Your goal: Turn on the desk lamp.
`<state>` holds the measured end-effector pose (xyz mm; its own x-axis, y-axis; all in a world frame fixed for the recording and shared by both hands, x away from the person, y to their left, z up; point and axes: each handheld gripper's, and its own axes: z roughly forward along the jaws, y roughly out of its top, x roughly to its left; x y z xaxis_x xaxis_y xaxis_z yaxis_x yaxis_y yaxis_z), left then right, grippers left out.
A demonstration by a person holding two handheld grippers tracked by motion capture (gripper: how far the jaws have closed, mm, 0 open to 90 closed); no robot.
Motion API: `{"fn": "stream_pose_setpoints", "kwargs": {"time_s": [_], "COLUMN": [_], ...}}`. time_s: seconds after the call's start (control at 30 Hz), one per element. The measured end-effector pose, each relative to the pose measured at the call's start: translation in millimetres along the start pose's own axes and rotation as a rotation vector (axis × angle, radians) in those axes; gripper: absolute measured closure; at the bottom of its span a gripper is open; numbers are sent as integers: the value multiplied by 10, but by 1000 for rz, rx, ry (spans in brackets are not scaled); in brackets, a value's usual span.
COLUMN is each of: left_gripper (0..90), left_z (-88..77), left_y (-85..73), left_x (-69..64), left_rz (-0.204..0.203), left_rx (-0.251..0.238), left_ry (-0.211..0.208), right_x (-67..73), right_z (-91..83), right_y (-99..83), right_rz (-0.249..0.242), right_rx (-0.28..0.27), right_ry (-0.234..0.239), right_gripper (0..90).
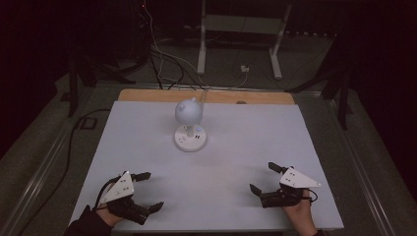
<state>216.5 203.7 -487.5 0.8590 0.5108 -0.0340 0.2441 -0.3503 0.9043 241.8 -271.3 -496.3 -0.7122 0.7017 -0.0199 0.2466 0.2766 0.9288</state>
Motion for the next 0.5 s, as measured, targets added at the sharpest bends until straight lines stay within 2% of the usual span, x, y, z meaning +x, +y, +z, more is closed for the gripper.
{"fn": "stream_pose_setpoints", "kwargs": {"time_s": [0.5], "left_gripper": [3], "left_z": [58], "left_y": [210], "left_x": [-16], "left_rz": [-22], "left_rx": [-20], "left_ry": [12], "right_x": [8], "right_z": [-10], "right_y": [11], "right_rz": [-7], "right_rx": [-7], "right_ry": [-1], "right_gripper": [0]}}
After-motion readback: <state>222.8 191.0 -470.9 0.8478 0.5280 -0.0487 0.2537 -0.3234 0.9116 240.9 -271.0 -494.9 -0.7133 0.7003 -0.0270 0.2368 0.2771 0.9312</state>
